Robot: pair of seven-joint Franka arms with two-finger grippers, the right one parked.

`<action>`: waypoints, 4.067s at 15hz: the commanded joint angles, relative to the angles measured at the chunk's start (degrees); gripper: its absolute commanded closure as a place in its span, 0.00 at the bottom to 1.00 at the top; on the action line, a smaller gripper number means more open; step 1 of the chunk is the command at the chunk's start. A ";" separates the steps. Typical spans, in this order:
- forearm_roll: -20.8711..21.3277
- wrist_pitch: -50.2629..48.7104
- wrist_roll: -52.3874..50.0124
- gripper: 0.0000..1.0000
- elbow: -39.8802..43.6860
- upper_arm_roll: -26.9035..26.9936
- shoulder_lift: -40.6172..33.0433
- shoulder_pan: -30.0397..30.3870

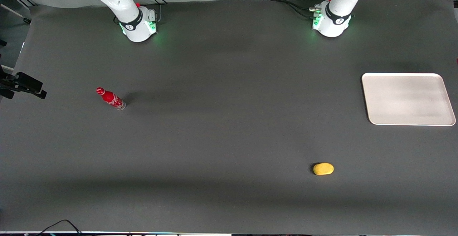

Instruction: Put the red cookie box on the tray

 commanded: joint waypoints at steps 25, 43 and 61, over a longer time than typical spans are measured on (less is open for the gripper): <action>-15.07 12.62 8.79 0.00 3.41 -0.47 20.09 2.42; 4.96 -31.57 -40.47 0.00 26.70 -15.12 0.07 -4.26; 12.35 -34.84 -56.69 0.00 19.14 -33.52 -18.40 -11.65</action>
